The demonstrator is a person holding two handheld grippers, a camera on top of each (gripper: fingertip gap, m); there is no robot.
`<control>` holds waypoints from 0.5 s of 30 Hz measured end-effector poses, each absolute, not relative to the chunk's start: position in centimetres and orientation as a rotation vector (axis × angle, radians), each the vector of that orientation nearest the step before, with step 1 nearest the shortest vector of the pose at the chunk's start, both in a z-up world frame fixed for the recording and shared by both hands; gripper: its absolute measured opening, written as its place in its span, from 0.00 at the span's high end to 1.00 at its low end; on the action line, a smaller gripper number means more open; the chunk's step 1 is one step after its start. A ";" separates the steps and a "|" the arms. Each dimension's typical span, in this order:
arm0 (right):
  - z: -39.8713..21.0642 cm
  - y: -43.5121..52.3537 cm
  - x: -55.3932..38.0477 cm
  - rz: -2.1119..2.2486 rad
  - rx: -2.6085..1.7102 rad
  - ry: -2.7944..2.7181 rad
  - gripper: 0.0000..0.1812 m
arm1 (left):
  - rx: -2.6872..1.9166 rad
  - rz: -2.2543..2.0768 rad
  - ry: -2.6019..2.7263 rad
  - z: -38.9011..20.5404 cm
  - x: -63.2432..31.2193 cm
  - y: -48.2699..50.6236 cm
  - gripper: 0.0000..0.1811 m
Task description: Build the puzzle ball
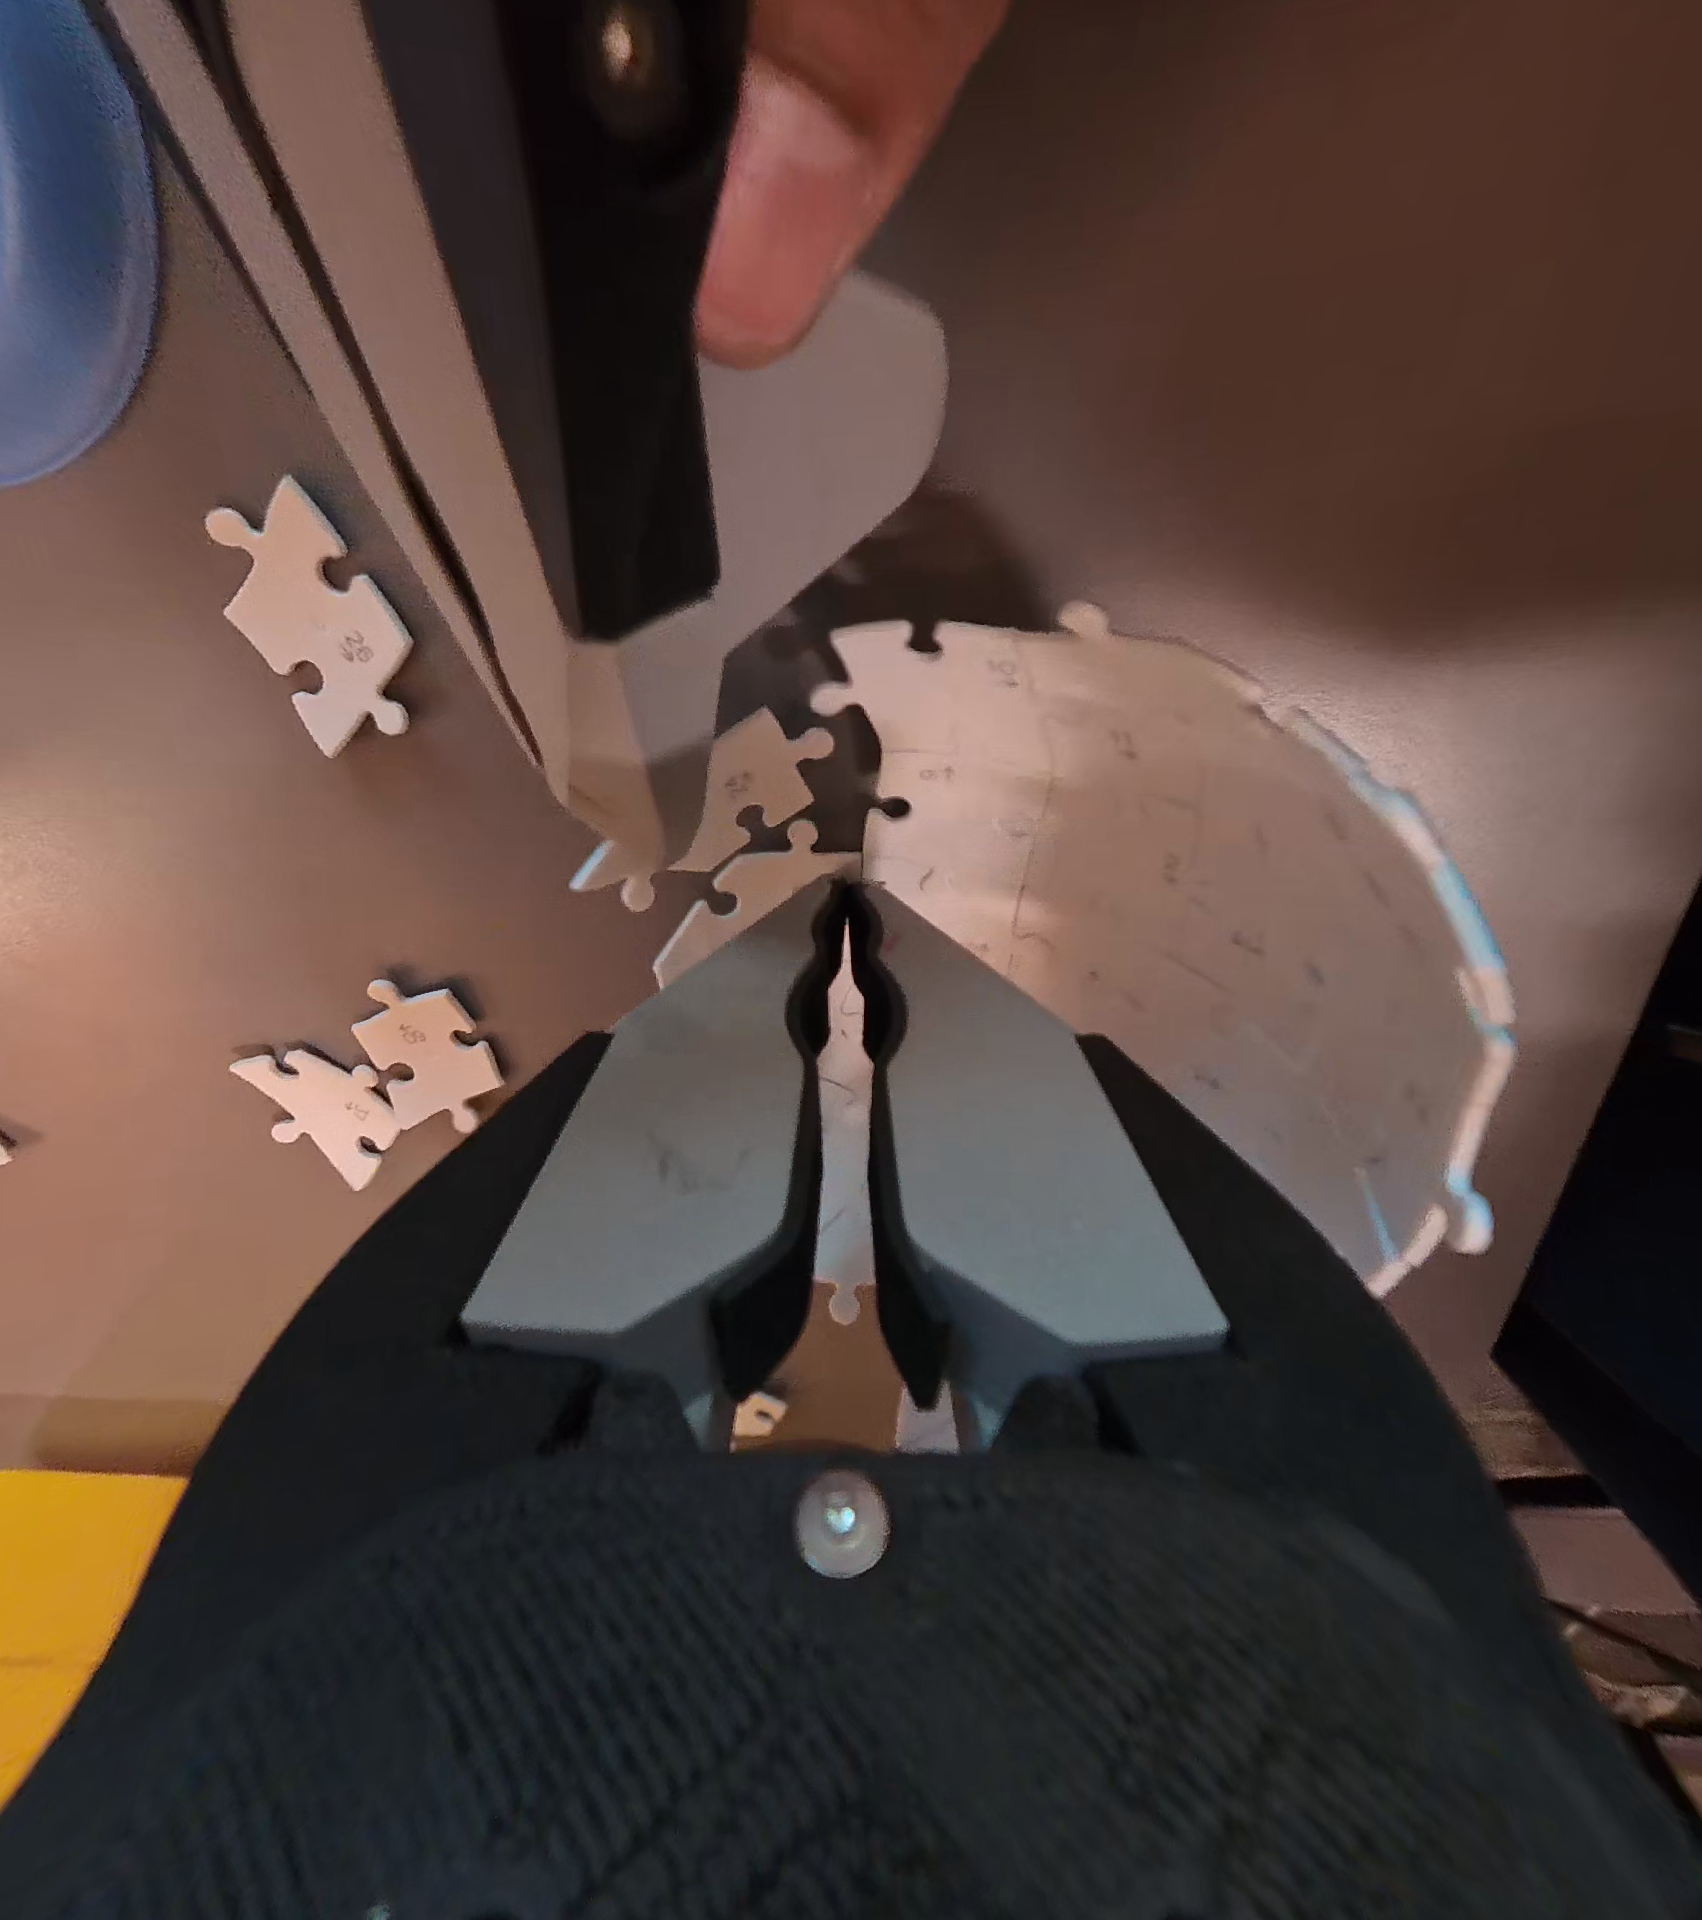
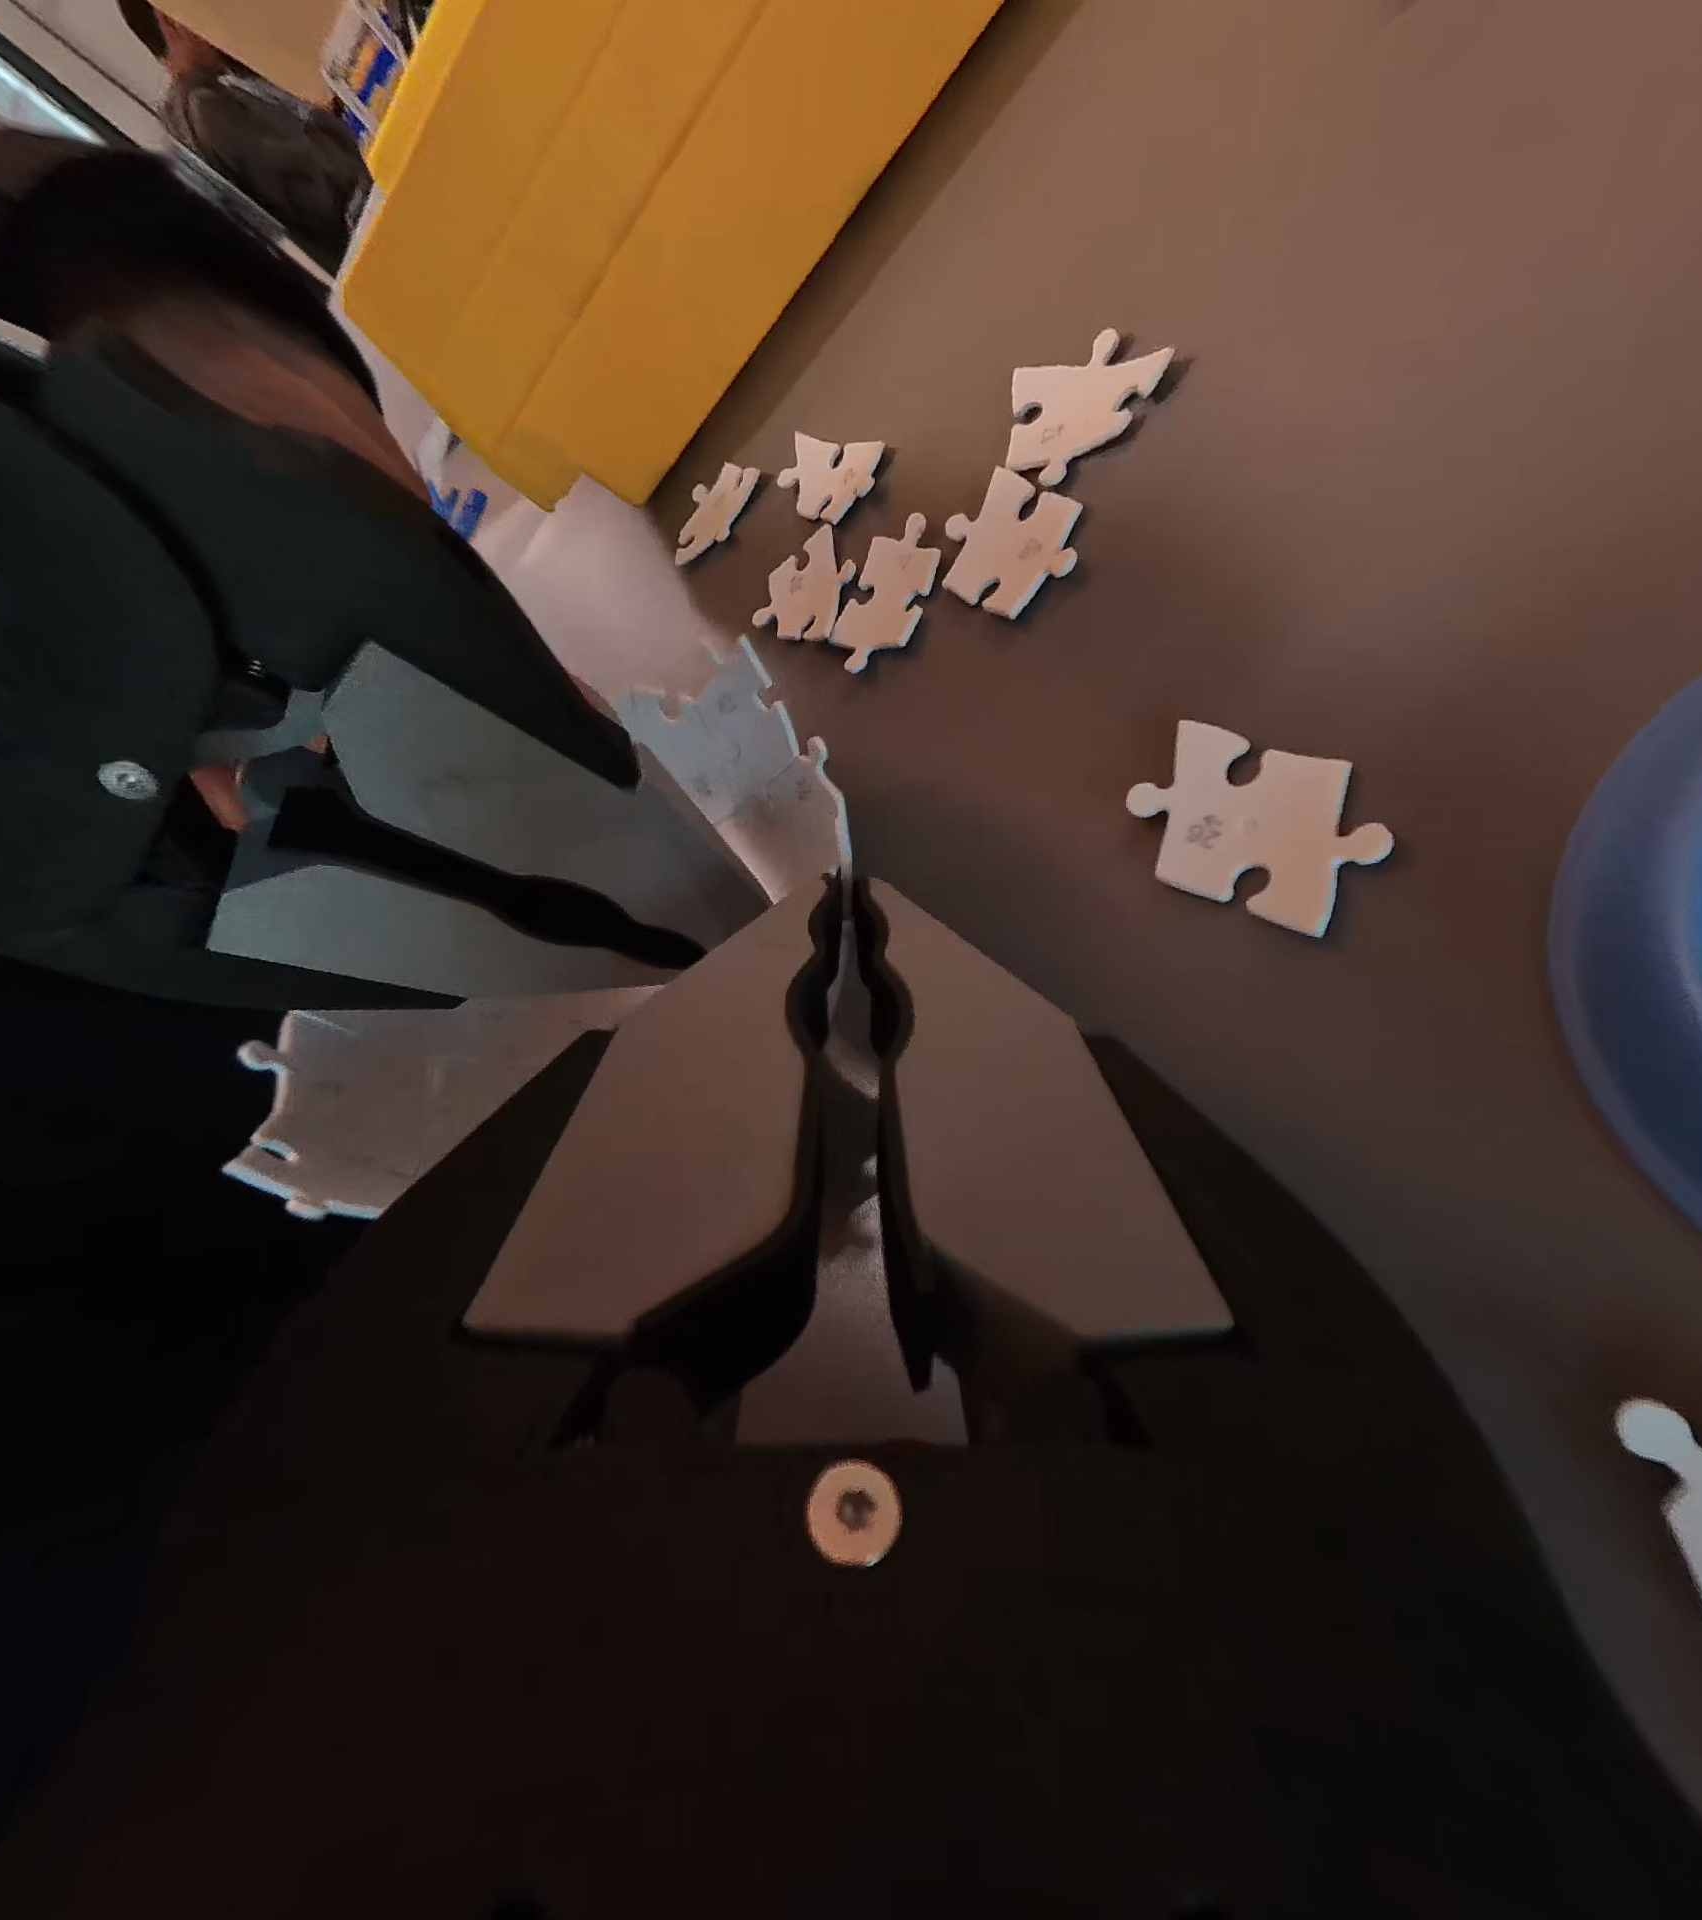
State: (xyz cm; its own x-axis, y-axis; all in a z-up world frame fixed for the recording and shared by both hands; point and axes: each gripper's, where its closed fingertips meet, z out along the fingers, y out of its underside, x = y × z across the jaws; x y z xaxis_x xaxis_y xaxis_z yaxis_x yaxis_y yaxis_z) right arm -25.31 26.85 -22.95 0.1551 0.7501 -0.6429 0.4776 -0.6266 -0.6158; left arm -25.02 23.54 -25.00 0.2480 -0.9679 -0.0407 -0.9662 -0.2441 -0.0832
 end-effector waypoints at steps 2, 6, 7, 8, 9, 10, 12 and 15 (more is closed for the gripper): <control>-22.5 27.3 -25.2 1.512 -2.158 -1.145 1.00 | -2.425 -0.069 1.840 -24.9 -24.9 23.5 1.00; -21.8 27.1 -24.9 1.584 -2.113 -1.144 1.00 | -2.445 -0.071 1.819 -24.9 -25.1 23.5 1.00; -21.9 26.7 -24.7 1.583 -2.121 -1.168 1.00 | -2.452 -0.066 1.821 -25.0 -25.2 23.5 1.00; -21.9 26.4 -24.5 1.581 -2.123 -1.185 1.00 | -2.455 -0.059 1.823 -25.0 -25.3 23.4 1.00; -21.8 26.1 -24.4 1.581 -2.118 -1.198 1.00 | -2.455 -0.053 1.826 -25.0 -25.4 23.5 1.00; -21.8 25.8 -24.4 1.578 -2.116 -1.219 1.00 | -2.455 -0.051 1.827 -25.0 -25.4 23.4 1.00; -22.1 25.6 -24.5 1.530 -2.125 -1.261 1.00 | -2.459 -0.060 1.825 -24.9 -25.4 23.4 1.00; -22.5 26.2 -24.9 1.477 -2.120 -1.275 1.00 | -2.461 -0.082 1.815 -24.7 -25.2 23.3 1.00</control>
